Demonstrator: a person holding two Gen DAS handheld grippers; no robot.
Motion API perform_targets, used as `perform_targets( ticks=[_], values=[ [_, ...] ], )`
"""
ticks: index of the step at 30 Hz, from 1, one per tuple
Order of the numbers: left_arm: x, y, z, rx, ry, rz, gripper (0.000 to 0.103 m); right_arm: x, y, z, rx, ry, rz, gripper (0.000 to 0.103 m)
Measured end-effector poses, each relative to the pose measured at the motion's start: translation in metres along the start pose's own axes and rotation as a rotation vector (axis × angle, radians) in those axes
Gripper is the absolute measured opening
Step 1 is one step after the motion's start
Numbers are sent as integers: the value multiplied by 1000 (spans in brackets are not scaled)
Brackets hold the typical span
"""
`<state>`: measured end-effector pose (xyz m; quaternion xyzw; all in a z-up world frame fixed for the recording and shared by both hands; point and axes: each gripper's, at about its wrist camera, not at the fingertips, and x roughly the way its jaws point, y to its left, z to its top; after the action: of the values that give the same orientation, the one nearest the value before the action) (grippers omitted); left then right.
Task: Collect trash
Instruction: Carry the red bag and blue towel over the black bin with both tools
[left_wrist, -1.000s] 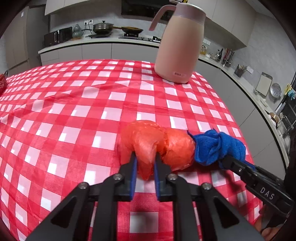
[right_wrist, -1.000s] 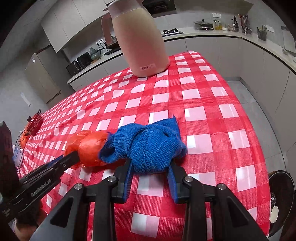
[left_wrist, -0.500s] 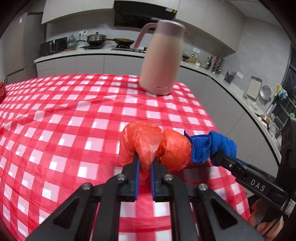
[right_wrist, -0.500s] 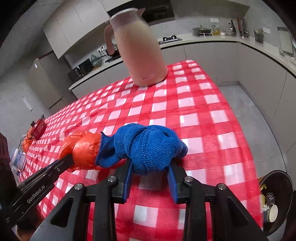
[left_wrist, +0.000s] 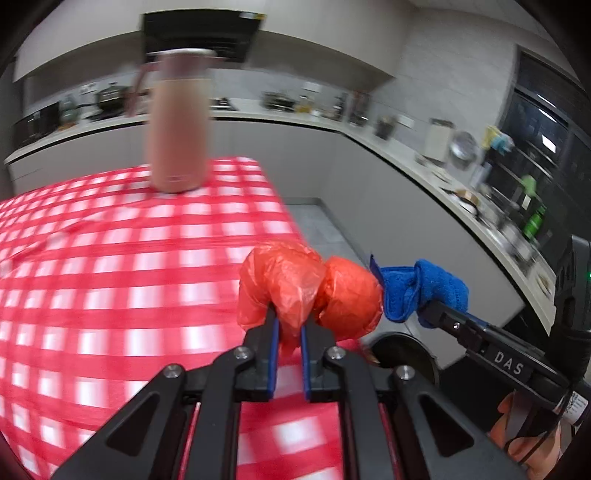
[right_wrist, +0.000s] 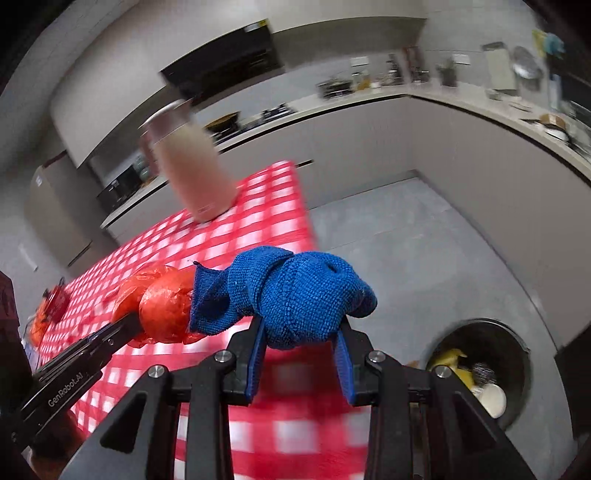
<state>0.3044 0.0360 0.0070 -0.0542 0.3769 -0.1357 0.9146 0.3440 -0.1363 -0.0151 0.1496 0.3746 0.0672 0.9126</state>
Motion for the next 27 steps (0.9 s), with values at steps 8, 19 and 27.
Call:
perform_targets(
  ticks=[8, 19, 27],
  values=[
    [45, -86, -7, 100, 93, -136, 11, -41, -103, -13, 137, -22, -135, 36],
    [92, -158, -39, 145, 221, -158, 11, -47, -205, -40, 238, 38, -216, 36],
    [124, -182, -66, 141, 292, -97, 11, -15, -252, -48, 260, 105, -196, 36]
  ],
)
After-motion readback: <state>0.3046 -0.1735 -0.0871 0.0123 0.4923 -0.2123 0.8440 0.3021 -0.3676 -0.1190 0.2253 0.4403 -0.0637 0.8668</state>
